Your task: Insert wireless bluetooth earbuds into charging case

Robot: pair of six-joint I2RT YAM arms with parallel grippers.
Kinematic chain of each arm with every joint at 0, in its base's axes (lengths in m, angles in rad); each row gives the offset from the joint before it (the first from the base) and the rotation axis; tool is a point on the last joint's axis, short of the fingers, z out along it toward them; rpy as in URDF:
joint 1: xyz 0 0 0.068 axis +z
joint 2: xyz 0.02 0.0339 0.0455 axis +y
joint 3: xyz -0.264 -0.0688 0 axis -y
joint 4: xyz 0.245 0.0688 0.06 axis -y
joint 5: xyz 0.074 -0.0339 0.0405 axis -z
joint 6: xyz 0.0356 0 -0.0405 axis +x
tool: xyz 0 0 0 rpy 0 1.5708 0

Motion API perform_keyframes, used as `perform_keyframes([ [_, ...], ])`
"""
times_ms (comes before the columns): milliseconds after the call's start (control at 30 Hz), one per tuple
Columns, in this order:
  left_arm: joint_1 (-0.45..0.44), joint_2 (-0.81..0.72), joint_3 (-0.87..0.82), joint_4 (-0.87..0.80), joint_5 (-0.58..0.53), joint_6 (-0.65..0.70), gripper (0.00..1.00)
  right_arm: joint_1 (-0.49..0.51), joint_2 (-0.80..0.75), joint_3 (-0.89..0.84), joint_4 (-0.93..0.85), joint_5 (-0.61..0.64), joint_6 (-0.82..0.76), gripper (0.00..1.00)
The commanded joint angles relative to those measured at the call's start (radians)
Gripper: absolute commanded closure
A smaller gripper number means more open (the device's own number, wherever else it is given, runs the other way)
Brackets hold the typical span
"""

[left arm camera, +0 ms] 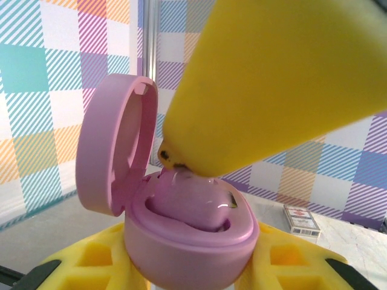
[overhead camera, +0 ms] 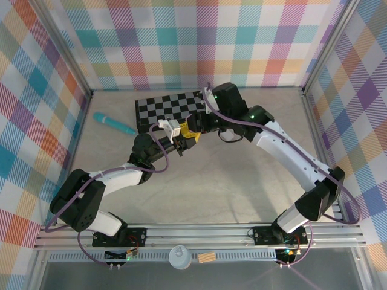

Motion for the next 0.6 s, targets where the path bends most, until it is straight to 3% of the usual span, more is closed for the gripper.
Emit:
perform_keyframes([
  [0, -0.013, -0.014, 0.009, 0.061, 0.006, 0.000, 0.78, -0.006, -0.045, -0.003, -0.011, 0.035, -0.046, 0.63],
  [200, -0.013, -0.010, 0.008, 0.064, 0.005, 0.000, 0.78, -0.006, -0.099, -0.027, 0.041, 0.021, -0.081, 0.61],
  [367, -0.013, -0.020, 0.005, 0.055, 0.010, 0.010, 0.78, -0.023, -0.149, -0.055, 0.095, 0.087, -0.073, 0.61],
  [567, -0.013, -0.024, 0.004, 0.057, 0.022, 0.016, 0.78, -0.058, -0.027, 0.096, -0.001, 0.112, -0.063, 0.56],
])
